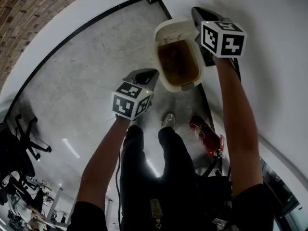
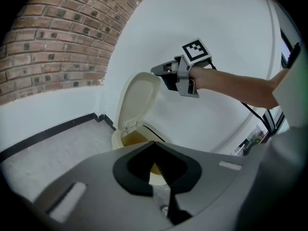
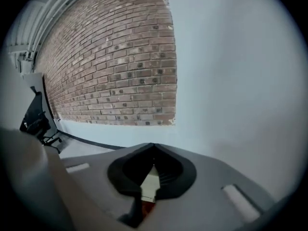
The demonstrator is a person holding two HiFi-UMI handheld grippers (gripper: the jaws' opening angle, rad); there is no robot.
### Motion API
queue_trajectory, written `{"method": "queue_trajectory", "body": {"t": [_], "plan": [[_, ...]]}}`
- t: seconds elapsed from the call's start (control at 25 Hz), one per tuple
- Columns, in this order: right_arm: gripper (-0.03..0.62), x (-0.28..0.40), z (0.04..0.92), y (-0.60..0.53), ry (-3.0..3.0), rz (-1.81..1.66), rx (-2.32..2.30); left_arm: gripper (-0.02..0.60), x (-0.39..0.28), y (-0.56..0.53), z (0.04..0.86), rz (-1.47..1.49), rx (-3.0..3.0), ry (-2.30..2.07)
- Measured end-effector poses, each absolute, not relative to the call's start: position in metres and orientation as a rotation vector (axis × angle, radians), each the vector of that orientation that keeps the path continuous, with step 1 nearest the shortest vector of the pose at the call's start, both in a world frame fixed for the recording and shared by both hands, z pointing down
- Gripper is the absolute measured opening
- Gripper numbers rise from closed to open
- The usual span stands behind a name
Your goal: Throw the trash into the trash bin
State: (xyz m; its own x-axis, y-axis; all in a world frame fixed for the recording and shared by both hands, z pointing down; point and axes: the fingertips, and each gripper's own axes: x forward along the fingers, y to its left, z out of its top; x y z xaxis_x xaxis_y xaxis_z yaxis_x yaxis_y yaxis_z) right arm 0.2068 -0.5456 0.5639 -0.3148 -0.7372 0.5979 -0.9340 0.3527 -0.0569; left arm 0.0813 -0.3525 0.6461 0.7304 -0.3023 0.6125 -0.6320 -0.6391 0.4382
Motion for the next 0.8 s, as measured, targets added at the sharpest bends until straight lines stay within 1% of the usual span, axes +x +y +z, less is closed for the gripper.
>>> {"method": "queue_trajectory", "body": {"t": [0.2, 0.48, 0.8], "plan": [[0.002, 0.210, 0.565, -0.523, -2.116, 0.606, 1.378, 0.003, 0.075, -0.347, 0.653, 0.655, 2.246, -0.706], [0.002, 0.229, 0.594, -0.444, -2.099, 0.678, 1.353, 0.003, 0.080, -0.352, 0.652, 0.646, 2.254, -0.758], [0.002, 0.242, 0.641, -0.378, -2.063, 0.797, 1.351, 0.003, 0.112, -0.354, 0.646, 0.608, 2.299, -0.788]]}}
